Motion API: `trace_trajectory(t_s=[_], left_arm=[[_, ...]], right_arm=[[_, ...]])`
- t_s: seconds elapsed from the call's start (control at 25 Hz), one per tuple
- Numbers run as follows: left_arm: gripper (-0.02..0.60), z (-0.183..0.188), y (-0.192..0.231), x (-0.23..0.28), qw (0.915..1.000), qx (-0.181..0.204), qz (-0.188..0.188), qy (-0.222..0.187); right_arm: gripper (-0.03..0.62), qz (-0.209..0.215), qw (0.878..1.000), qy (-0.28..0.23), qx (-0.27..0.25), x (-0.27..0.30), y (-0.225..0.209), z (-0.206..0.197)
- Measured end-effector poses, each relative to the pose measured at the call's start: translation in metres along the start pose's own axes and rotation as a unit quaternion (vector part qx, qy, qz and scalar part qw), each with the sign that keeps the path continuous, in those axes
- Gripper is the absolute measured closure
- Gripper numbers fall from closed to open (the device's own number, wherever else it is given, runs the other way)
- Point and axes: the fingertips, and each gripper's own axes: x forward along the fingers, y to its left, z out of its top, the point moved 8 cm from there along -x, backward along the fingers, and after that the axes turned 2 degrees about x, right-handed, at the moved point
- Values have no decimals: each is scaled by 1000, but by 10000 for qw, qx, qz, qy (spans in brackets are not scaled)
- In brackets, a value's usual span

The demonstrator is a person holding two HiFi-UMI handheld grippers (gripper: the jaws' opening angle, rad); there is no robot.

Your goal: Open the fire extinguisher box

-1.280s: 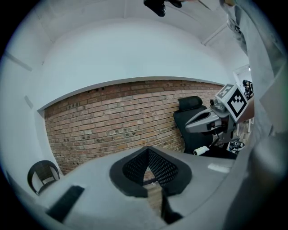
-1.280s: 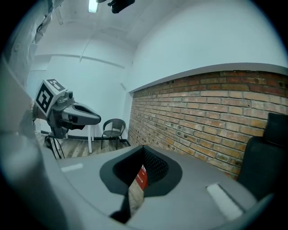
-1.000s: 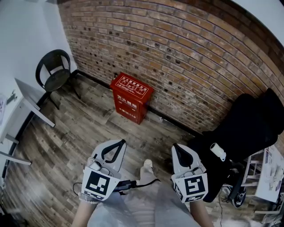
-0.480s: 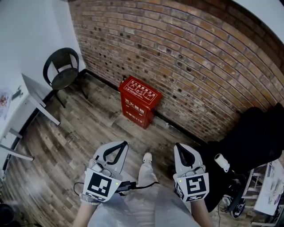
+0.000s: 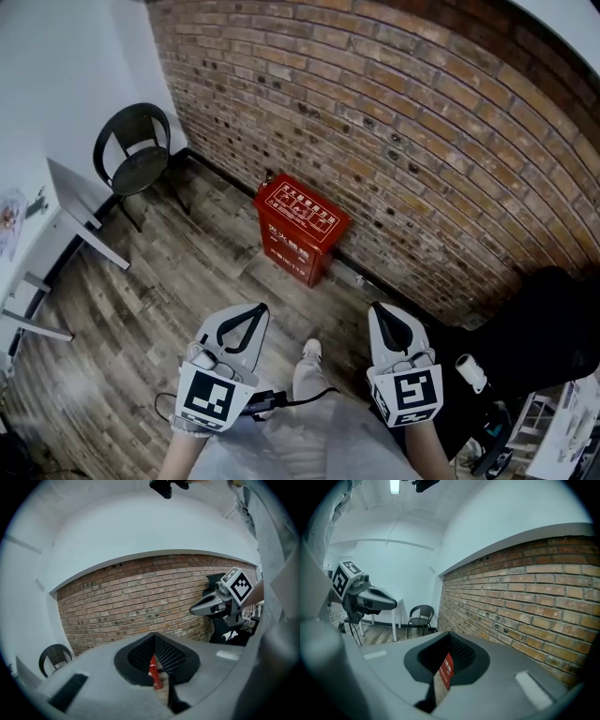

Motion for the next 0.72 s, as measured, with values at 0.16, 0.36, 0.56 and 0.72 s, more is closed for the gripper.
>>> trace_trajectory(t_s=[0.16,0.36,0.56,0.72], left_arm=[[583,1,14,28,10000,-40,31,81],[583,9,32,69,9999,-90,84,120],[583,17,52,101,9997,-101,180,124],[583,20,66,125,9993,-131,315,177]], right_arm=[[586,124,9999,27,-10,31,-20,6],[586,262,9996,67,-16,67,-50,13],[586,377,9993,72,-43,103,-75,23],[586,486,9988,52,-103,129,-93,28]])
